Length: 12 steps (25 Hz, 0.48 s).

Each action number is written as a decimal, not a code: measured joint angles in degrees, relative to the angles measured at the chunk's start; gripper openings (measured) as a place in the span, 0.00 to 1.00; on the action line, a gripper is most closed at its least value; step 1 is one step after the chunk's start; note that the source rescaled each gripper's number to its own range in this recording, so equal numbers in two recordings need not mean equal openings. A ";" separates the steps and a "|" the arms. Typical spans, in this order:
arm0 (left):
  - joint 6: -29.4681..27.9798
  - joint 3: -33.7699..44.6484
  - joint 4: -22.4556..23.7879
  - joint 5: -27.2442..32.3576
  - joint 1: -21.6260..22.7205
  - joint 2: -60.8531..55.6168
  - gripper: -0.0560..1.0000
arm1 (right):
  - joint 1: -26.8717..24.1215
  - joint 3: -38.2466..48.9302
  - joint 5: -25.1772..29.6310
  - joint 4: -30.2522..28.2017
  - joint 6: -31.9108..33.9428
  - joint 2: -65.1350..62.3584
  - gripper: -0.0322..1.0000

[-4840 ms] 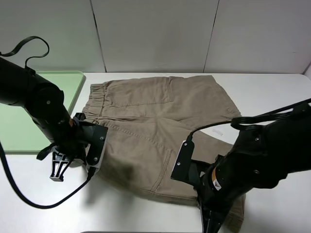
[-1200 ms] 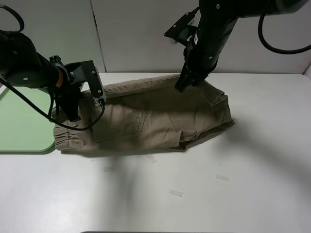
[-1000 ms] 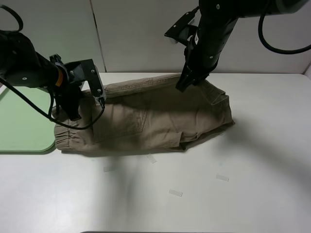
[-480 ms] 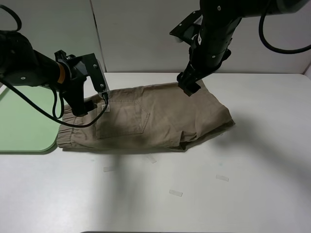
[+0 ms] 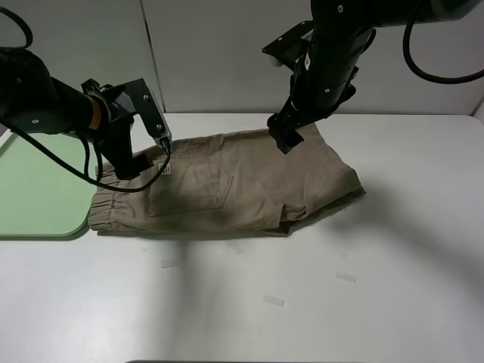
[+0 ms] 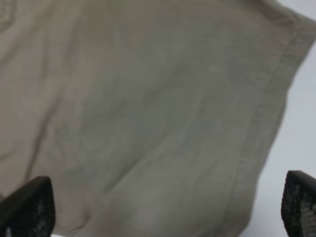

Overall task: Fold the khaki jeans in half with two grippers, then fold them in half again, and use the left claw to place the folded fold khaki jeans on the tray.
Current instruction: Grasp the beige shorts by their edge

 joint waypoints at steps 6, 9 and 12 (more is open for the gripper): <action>-8.42 0.00 0.00 7.39 0.00 -1.71 1.00 | 0.00 0.00 2.23 3.48 0.16 0.00 1.00; -13.28 -0.07 0.00 12.32 0.00 -2.77 1.00 | 0.00 0.00 3.72 5.91 0.34 0.00 1.00; -17.58 -0.20 0.00 16.09 0.00 -3.85 0.99 | 0.00 0.00 6.08 8.03 0.39 0.00 1.00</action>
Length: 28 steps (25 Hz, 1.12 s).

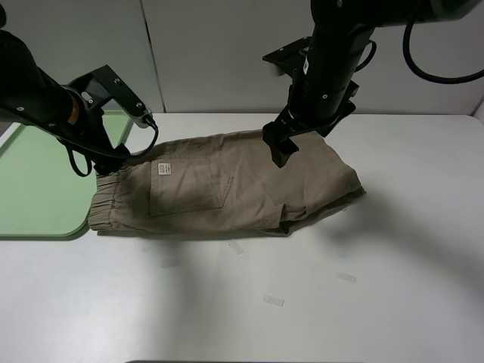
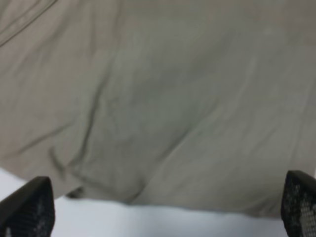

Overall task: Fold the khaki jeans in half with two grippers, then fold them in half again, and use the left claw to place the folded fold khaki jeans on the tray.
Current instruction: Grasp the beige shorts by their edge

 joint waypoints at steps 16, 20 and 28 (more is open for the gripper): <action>-5.57 -0.06 -16.25 8.79 0.00 -8.32 0.96 | 0.00 0.00 10.96 3.18 2.11 -21.94 1.00; -5.62 -0.06 -21.17 8.93 0.00 -9.21 0.96 | 0.00 0.00 12.48 3.18 3.19 -29.72 1.00; -5.62 -0.06 -24.29 8.93 0.00 -10.13 0.95 | 0.00 8.14 13.77 2.60 4.03 -45.99 1.00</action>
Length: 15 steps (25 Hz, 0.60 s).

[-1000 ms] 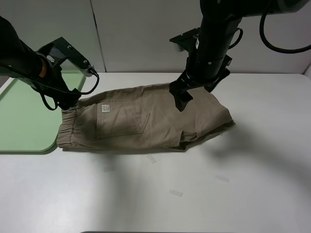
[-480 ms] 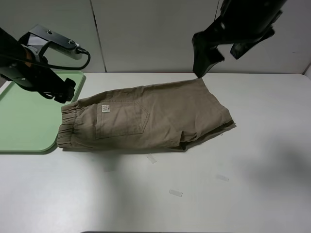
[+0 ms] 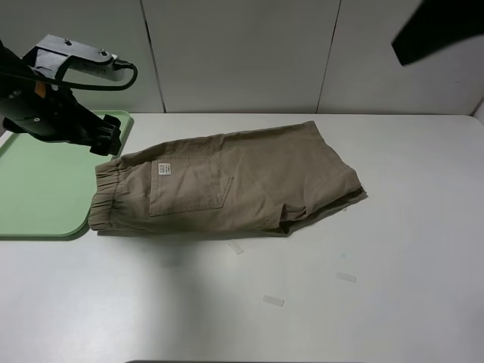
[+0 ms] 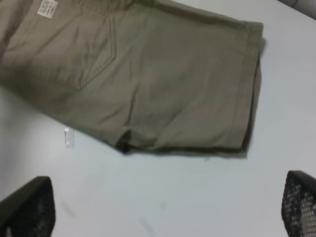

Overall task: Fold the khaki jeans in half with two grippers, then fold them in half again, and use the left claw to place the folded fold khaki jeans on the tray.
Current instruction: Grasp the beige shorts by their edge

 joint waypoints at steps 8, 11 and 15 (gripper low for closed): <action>0.00 0.00 -0.15 0.00 0.00 0.00 0.95 | 0.00 24.17 -3.22 -0.55 0.47 -25.55 1.00; 0.00 0.00 -0.17 0.00 0.00 0.00 0.94 | 0.00 31.28 -3.27 -0.55 0.51 -36.33 1.00; 0.00 0.00 -0.22 0.00 0.00 0.00 0.94 | 0.00 37.14 -4.33 -0.55 1.34 -48.64 1.00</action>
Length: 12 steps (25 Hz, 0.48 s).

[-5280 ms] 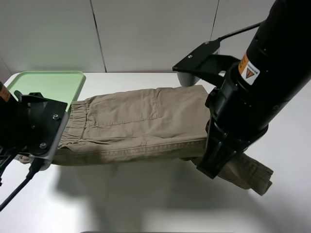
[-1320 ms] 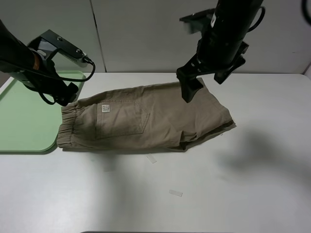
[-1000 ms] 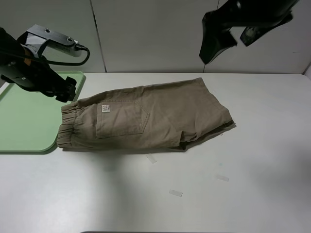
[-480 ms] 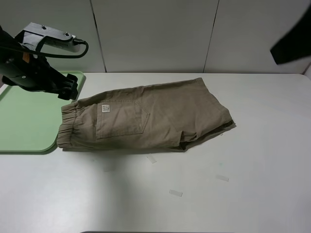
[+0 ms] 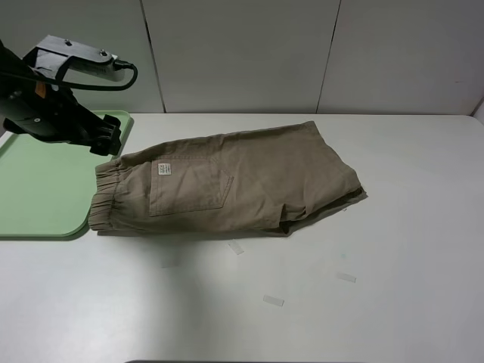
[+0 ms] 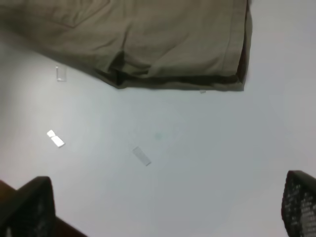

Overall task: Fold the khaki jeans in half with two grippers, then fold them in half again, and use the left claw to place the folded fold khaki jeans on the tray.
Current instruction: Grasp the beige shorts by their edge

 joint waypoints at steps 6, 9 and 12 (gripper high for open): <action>0.00 0.00 0.00 0.00 0.00 0.00 0.94 | 0.00 5.16 -0.90 0.00 3.79 -10.22 1.00; 0.00 0.00 -0.06 0.00 0.00 0.00 0.94 | 0.00 7.26 -2.85 0.18 4.15 -11.31 1.00; 0.00 0.00 -0.08 0.00 0.00 0.00 0.93 | 0.00 8.48 -4.37 0.42 4.27 -11.31 1.00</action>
